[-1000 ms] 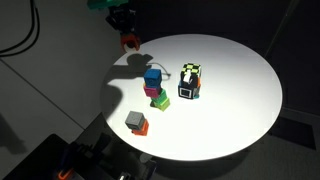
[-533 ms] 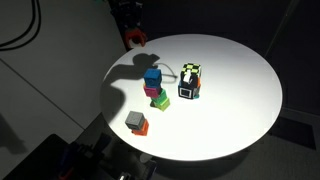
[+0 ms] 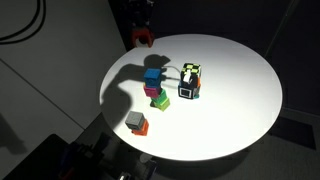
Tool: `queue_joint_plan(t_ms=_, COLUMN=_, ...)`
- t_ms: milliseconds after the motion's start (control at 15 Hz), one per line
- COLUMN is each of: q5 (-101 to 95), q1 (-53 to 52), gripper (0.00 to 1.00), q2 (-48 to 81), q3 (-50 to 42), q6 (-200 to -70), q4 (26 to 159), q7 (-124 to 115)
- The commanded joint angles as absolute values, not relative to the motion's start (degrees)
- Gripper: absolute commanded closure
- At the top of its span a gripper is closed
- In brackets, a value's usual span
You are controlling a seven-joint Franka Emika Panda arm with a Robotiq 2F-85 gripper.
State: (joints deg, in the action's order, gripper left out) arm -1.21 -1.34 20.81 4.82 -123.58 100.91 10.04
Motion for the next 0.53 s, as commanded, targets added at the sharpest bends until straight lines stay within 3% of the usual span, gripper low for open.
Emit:
queue_joint_plan(t_ms=0, q5=0.3, q1=0.1, gripper=0.91, q2=18.6, q3=3.8, q6=-124.5, q4=102.9, q7=11.0)
queue_joint_plan(t_ms=467, q5=1.0, q1=2.0, gripper=0.91, q2=19.8, q3=1.8, q6=-129.1, q4=102.9, q7=10.5)
